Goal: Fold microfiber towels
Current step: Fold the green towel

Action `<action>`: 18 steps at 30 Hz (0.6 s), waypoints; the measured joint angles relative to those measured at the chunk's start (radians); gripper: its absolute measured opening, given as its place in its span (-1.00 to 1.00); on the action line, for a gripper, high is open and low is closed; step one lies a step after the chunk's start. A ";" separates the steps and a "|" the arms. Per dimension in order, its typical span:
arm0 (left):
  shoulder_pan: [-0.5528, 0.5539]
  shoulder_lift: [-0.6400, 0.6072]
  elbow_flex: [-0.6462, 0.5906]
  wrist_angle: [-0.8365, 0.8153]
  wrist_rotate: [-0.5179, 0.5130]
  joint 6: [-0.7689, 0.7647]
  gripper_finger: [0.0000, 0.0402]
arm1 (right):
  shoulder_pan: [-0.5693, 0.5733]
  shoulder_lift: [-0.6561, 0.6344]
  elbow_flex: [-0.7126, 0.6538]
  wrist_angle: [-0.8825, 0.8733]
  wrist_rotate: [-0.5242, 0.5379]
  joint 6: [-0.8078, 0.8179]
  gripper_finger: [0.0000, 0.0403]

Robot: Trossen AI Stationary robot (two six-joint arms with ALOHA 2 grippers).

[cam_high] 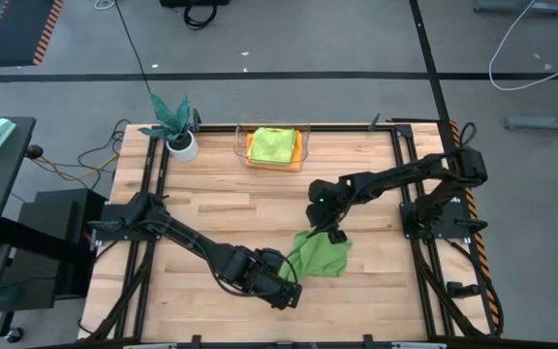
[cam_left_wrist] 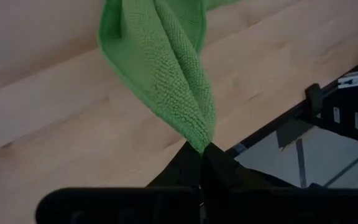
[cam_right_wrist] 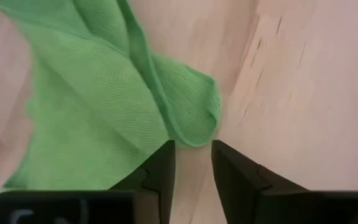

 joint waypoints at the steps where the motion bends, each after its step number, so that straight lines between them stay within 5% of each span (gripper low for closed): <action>1: -0.001 0.001 0.000 0.002 0.001 -0.001 -0.97 | -0.002 0.018 0.000 0.001 -0.008 0.000 -0.43; 8: -0.007 0.018 0.000 0.012 0.004 -0.012 -0.97 | 0.038 0.094 0.000 -0.004 -0.062 0.003 -0.38; 18: -0.005 0.025 0.000 -0.020 0.004 0.003 -0.96 | 0.150 0.043 0.000 -0.029 -0.064 0.083 -0.36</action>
